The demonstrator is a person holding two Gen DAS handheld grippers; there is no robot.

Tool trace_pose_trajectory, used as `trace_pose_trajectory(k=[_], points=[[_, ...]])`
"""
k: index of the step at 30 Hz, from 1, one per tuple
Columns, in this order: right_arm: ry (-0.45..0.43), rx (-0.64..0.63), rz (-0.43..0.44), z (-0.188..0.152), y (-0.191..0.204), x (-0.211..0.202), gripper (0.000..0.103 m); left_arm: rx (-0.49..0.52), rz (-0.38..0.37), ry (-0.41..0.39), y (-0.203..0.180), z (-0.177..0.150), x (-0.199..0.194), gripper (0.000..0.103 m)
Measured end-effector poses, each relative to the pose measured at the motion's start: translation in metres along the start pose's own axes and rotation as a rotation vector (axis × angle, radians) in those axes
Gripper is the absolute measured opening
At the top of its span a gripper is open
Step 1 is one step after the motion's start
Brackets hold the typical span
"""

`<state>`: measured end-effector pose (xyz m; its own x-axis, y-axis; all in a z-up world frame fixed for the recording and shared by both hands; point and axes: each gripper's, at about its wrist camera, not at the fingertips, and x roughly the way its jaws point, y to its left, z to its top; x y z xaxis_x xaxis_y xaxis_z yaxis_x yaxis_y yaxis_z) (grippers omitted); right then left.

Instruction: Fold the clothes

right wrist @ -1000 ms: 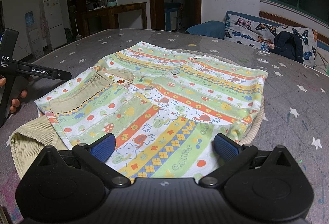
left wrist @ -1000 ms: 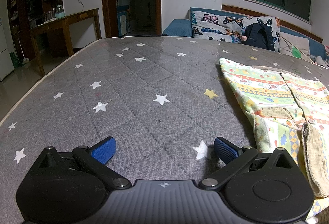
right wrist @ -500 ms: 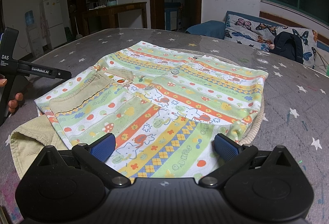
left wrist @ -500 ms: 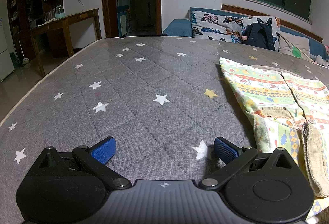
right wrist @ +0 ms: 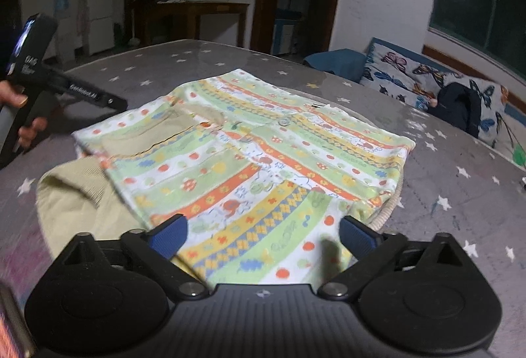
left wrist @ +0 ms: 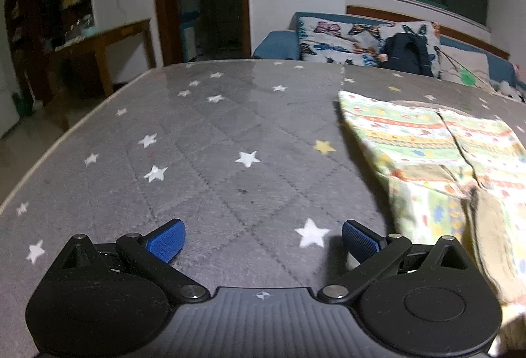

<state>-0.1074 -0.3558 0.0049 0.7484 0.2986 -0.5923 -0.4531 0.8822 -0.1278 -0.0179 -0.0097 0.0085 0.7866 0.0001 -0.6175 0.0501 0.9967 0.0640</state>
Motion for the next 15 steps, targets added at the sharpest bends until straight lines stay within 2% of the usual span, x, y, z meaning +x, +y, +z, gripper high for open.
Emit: trace_pose_trajectory(k=[9,15], points=[[0.067,-0.218,0.051,-0.017,0.023,-0.03,0.09,0.151,-0.062,-0.05,-0.012,-0.01,-0.039,0.103],[0.043,-0.323,0.102,-0.019,0.044,-0.034,0.089,0.253,-0.131,-0.061,-0.022,-0.024,-0.059,0.103]])
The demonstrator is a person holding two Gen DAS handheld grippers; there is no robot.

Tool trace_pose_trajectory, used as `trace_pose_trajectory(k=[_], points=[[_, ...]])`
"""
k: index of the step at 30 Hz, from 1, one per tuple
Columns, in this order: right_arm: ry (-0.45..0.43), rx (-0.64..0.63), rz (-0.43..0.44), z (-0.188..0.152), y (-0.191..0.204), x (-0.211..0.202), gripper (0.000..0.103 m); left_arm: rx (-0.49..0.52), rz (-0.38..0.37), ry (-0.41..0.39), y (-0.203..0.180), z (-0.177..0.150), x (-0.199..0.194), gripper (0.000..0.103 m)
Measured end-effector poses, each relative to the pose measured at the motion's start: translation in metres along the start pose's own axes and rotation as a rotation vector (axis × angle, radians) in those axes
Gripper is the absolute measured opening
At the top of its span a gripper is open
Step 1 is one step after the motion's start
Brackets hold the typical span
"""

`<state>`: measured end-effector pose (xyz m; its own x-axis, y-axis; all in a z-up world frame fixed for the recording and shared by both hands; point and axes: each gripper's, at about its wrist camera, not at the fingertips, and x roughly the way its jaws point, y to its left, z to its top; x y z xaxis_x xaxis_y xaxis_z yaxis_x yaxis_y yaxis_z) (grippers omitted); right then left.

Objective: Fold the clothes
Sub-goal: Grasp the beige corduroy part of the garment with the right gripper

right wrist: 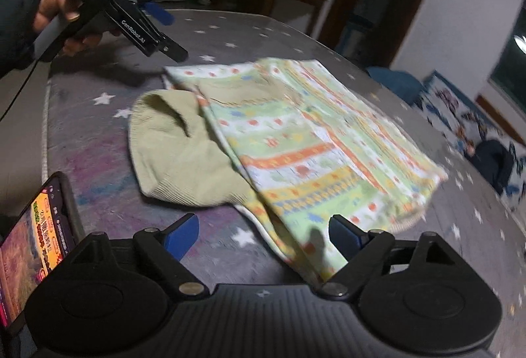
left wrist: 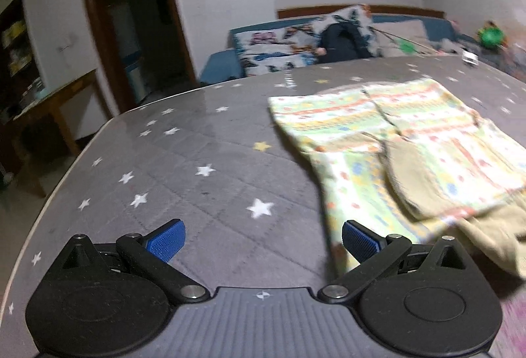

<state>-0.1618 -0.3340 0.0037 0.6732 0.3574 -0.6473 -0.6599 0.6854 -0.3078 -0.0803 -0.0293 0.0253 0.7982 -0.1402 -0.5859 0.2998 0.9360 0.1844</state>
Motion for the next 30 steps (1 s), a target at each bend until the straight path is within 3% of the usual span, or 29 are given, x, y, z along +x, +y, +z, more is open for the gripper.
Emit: trace_pose_trajectory(k=[9,15,18,22,26,30], points=[[0.005,0.084,0.031,0.005,-0.018,-0.001,0.082,0.068,-0.079,-0.05,-0.02,0.004,-0.01,0.103],[-0.02,0.289,0.053,0.018,-0.048,-0.006,0.054,0.093,-0.137,-0.074,-0.034,0.008,-0.009,0.103],[-0.048,0.328,0.07,0.034,-0.048,0.009,0.052,0.091,-0.158,-0.067,-0.039,0.007,-0.008,0.103],[-0.061,0.345,0.163,0.059,-0.038,0.037,0.046,0.107,-0.187,-0.072,-0.044,0.005,-0.01,0.102],[-0.047,0.335,0.229,0.077,-0.026,0.061,0.043,0.128,-0.204,-0.08,-0.047,0.003,-0.014,0.102],[0.0,0.336,0.238,0.082,-0.017,0.083,0.033,0.135,-0.216,-0.088,-0.048,0.002,-0.014,0.102]])
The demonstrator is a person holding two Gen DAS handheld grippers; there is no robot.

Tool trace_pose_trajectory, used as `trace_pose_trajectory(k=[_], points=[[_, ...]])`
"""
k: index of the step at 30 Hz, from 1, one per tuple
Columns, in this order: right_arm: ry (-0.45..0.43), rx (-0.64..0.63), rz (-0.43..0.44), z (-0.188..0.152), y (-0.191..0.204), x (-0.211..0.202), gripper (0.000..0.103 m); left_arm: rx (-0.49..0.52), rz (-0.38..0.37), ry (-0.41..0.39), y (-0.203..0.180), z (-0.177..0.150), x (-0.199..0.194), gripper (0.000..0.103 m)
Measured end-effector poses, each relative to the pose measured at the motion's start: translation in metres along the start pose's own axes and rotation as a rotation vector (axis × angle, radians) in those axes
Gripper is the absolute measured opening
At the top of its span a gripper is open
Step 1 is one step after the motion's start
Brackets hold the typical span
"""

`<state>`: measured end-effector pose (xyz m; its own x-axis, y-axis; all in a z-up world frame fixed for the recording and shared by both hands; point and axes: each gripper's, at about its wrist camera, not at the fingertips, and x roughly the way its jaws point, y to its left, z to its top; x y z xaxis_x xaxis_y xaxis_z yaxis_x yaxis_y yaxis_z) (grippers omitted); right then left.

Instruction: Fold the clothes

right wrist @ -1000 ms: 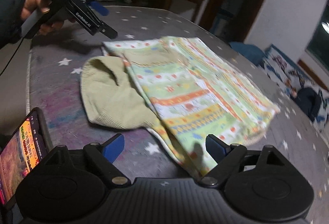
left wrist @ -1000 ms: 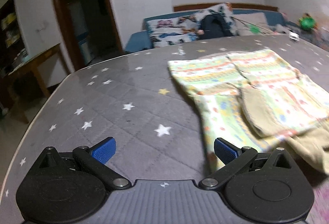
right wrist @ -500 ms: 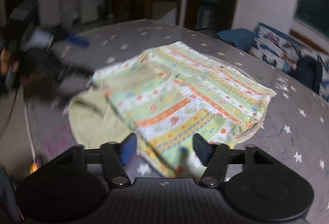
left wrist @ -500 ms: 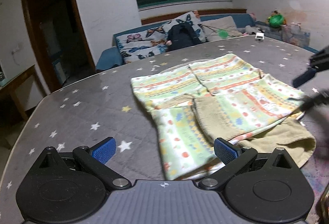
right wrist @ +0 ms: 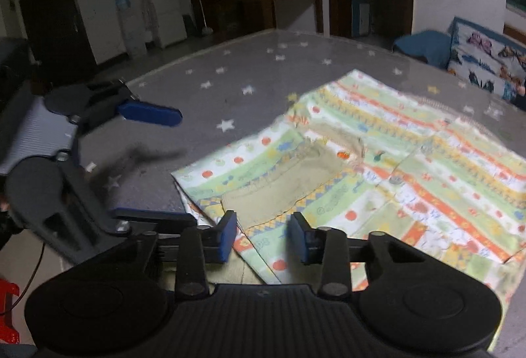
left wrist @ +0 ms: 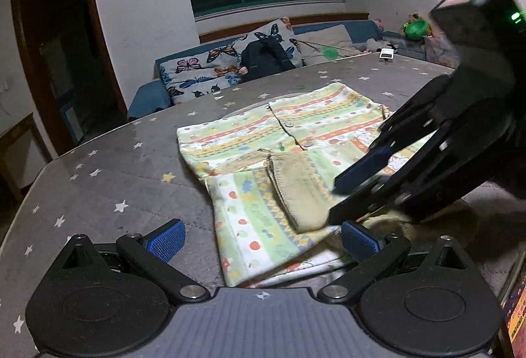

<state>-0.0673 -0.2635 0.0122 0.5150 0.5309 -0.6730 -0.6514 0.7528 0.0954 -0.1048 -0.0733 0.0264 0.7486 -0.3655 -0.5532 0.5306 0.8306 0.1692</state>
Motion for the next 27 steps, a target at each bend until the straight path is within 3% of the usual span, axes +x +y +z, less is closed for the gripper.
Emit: trace_pose_trajectory(k=[1,2,5,9,13,19,23,27], points=[[0.001,0.008,-0.006,-0.001,0.0,0.002,0.025,0.001,-0.004,-0.002,0.0,0.0,0.0,0.102],[-0.005,0.017,-0.008,-0.001,-0.001,0.001,0.011,0.004,-0.007,-0.005,0.0,0.0,-0.001,0.102],[-0.031,0.07,-0.014,-0.002,-0.004,-0.011,0.006,0.015,-0.015,-0.015,-0.001,0.001,-0.002,0.102],[-0.097,0.134,-0.07,-0.006,-0.019,-0.036,0.004,0.016,-0.043,-0.031,-0.005,0.007,-0.004,0.099],[-0.159,0.212,-0.152,-0.015,-0.044,-0.065,0.004,0.025,-0.098,-0.039,-0.017,0.016,0.0,0.087],[-0.192,0.311,-0.305,-0.036,-0.08,-0.099,0.004,0.074,-0.197,-0.013,-0.047,0.027,0.021,0.066],[-0.188,0.379,-0.389,-0.054,-0.103,-0.111,0.004,0.118,-0.254,0.002,-0.067,0.031,0.031,0.064],[-0.192,0.452,-0.316,-0.063,-0.107,-0.117,0.009,0.152,-0.279,0.016,-0.085,0.034,0.041,0.064]])
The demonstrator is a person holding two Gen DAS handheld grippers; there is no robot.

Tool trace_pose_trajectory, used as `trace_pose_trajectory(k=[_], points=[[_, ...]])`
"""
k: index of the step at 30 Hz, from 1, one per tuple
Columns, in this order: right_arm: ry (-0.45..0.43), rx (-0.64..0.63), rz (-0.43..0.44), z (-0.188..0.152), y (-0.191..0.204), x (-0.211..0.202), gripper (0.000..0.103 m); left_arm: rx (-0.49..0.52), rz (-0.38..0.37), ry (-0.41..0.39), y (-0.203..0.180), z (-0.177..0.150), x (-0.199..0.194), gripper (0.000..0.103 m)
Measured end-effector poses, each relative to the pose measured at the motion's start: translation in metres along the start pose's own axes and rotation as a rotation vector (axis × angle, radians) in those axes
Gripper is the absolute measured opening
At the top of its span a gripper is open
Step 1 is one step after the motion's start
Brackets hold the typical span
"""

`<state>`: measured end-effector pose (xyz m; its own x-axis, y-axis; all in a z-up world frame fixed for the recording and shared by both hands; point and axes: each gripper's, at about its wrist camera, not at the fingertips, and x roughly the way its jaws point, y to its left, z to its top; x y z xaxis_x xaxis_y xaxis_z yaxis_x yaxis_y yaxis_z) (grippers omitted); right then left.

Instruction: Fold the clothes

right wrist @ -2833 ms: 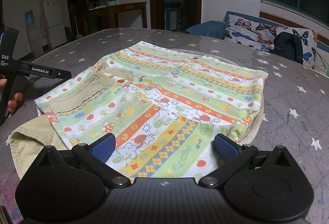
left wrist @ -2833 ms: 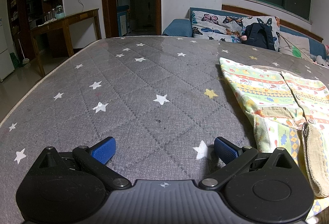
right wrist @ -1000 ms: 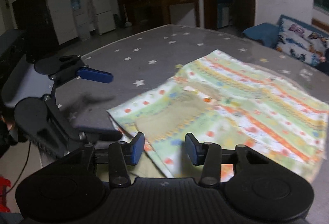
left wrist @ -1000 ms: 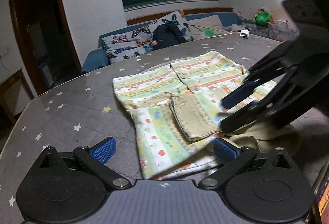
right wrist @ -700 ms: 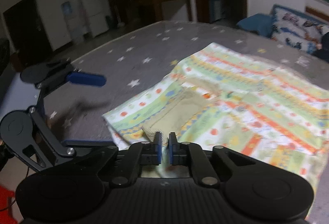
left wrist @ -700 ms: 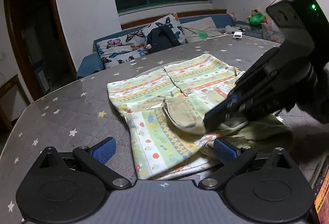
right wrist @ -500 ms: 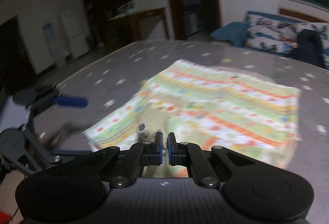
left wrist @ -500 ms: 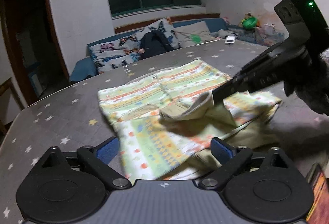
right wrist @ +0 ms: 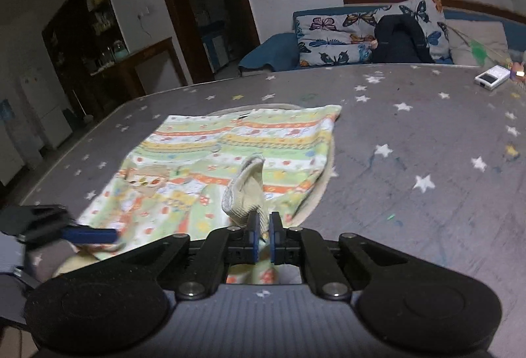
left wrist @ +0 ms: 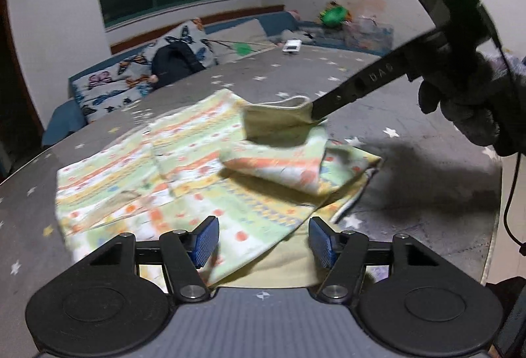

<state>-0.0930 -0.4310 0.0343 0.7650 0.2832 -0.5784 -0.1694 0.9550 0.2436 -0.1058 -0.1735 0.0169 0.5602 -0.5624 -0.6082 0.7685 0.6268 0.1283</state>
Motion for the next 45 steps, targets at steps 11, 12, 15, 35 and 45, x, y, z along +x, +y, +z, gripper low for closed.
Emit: trace_pose_trajectory(k=[11,12,15,35,45], points=[[0.036,-0.055,0.037,-0.01,0.019,0.026,0.043,-0.014,-0.009,0.007,-0.003,0.004,0.006,0.063],[0.033,-0.079,0.038,-0.011,0.023,0.026,0.046,-0.016,-0.01,0.006,-0.003,0.003,0.006,0.063],[0.032,-0.14,0.035,-0.013,0.033,0.026,0.057,-0.014,-0.012,0.009,-0.004,0.008,0.01,0.062],[-0.248,0.015,-0.302,0.002,-0.048,-0.08,0.007,0.091,-0.096,0.017,-0.038,0.038,0.033,0.06],[-0.219,0.066,-0.259,-0.012,-0.06,-0.079,0.007,0.012,-0.085,0.049,-0.023,0.03,0.044,0.037]])
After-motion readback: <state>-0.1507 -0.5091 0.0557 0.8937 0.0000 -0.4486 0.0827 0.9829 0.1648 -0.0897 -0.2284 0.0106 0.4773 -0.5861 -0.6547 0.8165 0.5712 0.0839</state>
